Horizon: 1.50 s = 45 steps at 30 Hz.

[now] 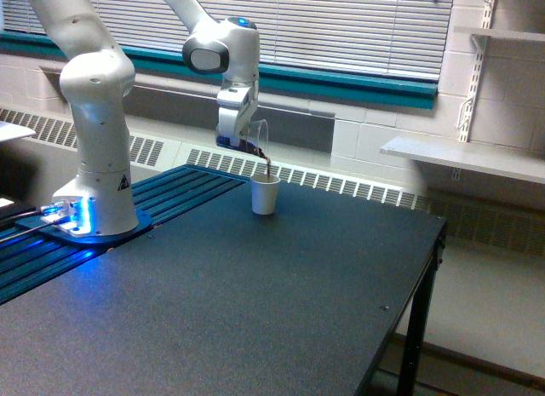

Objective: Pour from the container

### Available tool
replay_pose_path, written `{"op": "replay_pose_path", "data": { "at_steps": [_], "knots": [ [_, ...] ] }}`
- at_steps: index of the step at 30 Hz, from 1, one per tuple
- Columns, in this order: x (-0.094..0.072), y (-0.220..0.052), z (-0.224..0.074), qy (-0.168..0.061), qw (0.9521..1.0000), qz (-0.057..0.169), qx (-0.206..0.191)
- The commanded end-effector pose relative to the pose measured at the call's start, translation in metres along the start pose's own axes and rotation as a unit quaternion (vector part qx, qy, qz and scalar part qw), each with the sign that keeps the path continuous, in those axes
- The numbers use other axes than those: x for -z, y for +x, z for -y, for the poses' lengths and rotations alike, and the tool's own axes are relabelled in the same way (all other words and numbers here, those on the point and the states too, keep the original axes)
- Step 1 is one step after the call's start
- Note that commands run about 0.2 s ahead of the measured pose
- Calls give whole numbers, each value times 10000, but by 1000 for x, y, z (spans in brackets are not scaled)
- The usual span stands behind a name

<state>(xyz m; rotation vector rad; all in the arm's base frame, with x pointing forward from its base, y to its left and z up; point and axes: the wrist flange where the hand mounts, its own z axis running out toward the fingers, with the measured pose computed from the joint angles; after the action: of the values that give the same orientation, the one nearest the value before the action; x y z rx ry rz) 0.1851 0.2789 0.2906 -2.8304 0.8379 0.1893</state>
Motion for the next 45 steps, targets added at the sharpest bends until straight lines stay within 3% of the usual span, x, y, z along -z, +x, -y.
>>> {"op": "replay_pose_path", "data": {
  "at_steps": [1,45],
  "knots": [
    [-3,0,-1,-40,10000,63,36],
    [-10,-2,4,-34,9997,236,24]
  ]
}}
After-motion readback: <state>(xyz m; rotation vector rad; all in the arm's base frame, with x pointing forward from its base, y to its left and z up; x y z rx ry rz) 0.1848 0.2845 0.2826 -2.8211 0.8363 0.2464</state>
